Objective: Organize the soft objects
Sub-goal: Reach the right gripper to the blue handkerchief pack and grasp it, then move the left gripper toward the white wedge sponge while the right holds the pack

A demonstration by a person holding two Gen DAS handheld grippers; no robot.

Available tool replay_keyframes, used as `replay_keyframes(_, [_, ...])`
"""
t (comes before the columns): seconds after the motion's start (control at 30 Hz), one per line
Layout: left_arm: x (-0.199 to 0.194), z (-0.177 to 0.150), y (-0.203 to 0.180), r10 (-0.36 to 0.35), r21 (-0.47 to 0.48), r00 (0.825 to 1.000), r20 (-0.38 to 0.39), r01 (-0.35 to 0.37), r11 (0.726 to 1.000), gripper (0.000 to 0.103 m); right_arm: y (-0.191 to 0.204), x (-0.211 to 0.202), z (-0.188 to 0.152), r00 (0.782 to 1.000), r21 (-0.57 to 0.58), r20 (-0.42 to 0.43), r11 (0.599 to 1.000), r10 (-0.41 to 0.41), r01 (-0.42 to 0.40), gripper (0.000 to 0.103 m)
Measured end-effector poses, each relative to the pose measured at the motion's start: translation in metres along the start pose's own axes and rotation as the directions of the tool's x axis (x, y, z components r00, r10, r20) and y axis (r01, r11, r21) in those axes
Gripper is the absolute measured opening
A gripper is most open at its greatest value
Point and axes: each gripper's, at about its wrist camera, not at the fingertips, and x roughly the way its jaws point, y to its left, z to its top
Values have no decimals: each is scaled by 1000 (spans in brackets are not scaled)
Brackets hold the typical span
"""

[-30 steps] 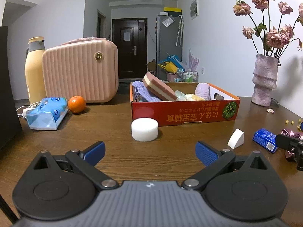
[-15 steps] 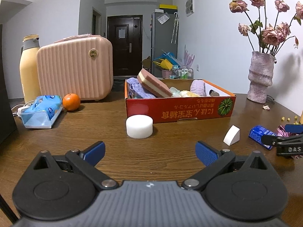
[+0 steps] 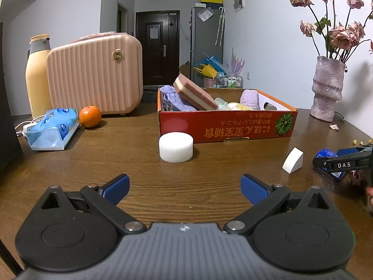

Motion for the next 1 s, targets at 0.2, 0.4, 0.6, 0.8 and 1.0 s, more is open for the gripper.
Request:
replay_keyframes(0.2, [1, 0, 0, -3, -4, 1000, -6, 3, 1000, 103, 4, 4, 0, 999, -23, -30, 1000, 16, -17, 80])
replay_keyframes(0.4, [1, 0, 0, -3, -2, 1000, -7, 3, 1000, 103, 1, 2, -2, 999, -1, -36, 999, 37, -38, 51])
replay_keyframes(0.6, [1, 0, -1, -2, -5, 1000, -8, 2, 1000, 103, -2, -6, -3, 1000, 19, 10, 1000, 12, -12, 50])
replay_keyframes(0.8, [3, 0, -1, 2, -8, 1000, -9, -2, 1000, 103, -2, -22, -3, 995, 33, 96, 999, -36, 33, 50])
replay_keyframes(1.0, [7, 0, -6, 1, -6, 1000, -14, -1, 1000, 103, -5, -31, -2, 988, 62, 136, 996, -70, 62, 50])
